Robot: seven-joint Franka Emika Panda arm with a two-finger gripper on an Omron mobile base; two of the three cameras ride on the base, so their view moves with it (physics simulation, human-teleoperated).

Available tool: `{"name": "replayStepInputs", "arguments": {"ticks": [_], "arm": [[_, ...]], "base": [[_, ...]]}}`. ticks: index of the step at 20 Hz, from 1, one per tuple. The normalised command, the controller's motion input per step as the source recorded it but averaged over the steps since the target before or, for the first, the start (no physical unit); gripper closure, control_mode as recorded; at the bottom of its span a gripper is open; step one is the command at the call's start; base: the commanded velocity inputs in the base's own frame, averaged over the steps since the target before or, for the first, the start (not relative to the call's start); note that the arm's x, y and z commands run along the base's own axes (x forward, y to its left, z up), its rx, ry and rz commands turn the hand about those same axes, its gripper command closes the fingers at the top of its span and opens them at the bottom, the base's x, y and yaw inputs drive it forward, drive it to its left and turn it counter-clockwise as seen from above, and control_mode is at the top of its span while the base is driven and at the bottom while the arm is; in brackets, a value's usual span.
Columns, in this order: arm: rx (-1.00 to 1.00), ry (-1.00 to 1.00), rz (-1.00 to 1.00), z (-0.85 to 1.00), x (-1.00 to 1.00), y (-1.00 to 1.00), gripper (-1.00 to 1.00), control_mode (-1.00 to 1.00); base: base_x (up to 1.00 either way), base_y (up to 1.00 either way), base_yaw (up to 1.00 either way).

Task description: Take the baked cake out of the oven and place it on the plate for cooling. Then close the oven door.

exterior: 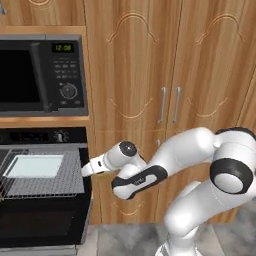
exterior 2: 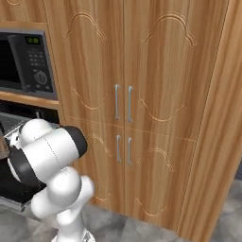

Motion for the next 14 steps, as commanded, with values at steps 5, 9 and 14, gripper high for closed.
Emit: {"name": "replayStepInputs", "arguments": {"ticks": [5, 9, 14], "arm": [[0.0, 0.0, 0.0, 0.0, 0.0, 0.0, 1.0, 1.0], [0.0, 0.0, 0.0, 0.0, 0.0, 0.0, 1.0, 1.0], [0.0, 0.0, 0.0, 0.0, 0.0, 0.0, 1.0, 1.0]], "base": [[-0.35, -0.19, 0.71], [-0.3, -0.15, 0.76], [-0.25, -0.09, 0.78]]}}
